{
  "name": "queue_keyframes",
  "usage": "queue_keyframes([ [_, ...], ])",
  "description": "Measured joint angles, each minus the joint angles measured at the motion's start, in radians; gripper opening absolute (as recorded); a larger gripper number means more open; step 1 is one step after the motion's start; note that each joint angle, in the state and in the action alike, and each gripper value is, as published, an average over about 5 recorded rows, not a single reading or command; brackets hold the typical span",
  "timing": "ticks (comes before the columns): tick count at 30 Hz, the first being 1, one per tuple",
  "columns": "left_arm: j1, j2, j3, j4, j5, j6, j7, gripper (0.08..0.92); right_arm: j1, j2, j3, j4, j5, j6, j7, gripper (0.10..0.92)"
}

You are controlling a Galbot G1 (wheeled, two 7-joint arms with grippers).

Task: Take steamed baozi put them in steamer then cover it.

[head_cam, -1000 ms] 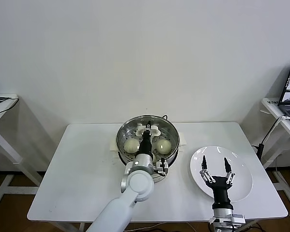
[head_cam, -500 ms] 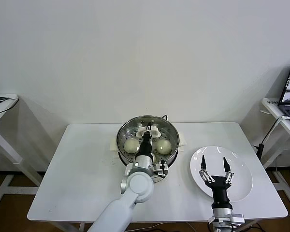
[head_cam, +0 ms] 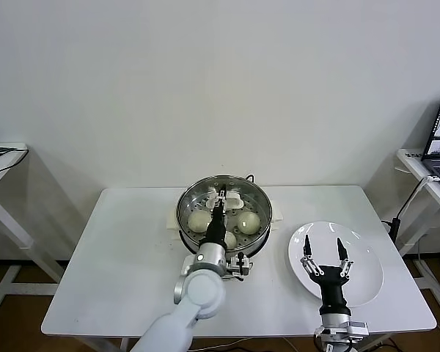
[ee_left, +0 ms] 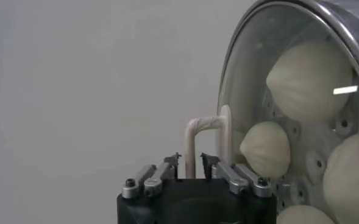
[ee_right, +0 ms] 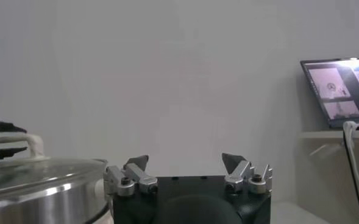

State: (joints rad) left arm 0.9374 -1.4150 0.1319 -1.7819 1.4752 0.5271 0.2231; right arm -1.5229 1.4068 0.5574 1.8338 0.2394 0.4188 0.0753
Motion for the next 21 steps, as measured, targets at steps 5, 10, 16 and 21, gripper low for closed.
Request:
queue_keyframes([
  [5, 0.045, 0.035, -0.014, -0.080, -0.011, -0.003, -0.009, 0.657, 0.008, -0.002, -0.005, -0.010, 0.001, 0.000, -0.001, 0.823],
  [10, 0.101, 0.074, -0.042, -0.195, -0.055, -0.007, -0.037, 0.789, 0.016, -0.006, -0.005, -0.018, 0.002, -0.001, -0.001, 0.823],
  [16, 0.210, 0.113, -0.133, -0.366, -0.224, -0.044, -0.106, 0.822, 0.016, -0.012, 0.003, -0.009, 0.000, -0.020, 0.001, 0.823],
  [21, 0.320, 0.118, -0.289, -0.451, -0.505, -0.116, -0.170, 0.823, 0.008, -0.018, 0.013, 0.023, -0.011, -0.060, 0.005, 0.823],
])
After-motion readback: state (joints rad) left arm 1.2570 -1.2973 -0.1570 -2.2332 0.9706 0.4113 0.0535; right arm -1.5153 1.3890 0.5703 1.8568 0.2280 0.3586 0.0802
